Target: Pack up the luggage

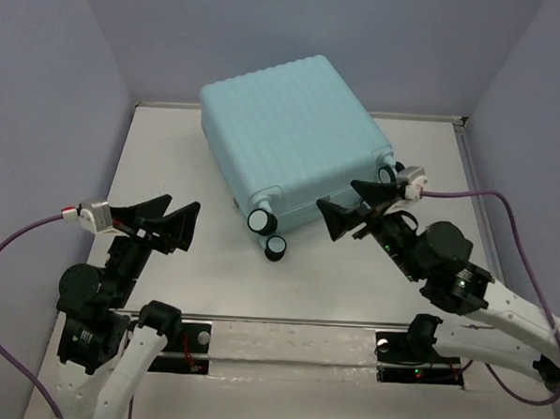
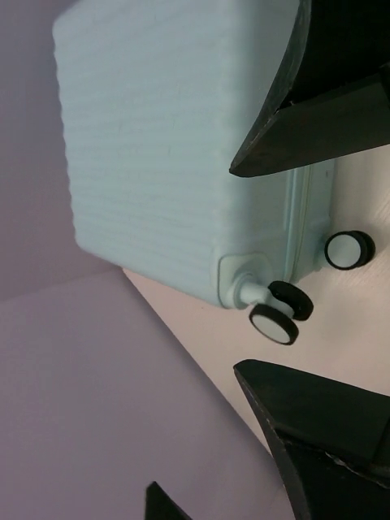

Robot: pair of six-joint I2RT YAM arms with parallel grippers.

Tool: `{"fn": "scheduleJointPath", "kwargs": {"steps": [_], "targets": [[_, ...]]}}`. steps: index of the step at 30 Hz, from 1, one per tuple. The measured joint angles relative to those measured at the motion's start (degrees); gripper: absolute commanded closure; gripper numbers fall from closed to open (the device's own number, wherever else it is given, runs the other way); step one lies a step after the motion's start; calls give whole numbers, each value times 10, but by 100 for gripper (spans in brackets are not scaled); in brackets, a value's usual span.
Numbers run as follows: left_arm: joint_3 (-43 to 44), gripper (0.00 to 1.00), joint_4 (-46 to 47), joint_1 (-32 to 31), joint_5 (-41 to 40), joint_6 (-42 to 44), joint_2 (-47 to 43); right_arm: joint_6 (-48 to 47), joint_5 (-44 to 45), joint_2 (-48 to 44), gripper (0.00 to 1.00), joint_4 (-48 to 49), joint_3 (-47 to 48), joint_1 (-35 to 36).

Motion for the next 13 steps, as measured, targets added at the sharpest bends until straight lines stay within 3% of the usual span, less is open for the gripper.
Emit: {"fn": "scheduleJointPath", "kwargs": {"steps": [8, 13], "targets": [[14, 1, -20, 0, 25, 26, -7, -1, 90, -229, 0, -83, -45, 0], [4, 1, -20, 0, 33, 34, -7, 6, 110, -241, 0, -105, -70, 0]]}}
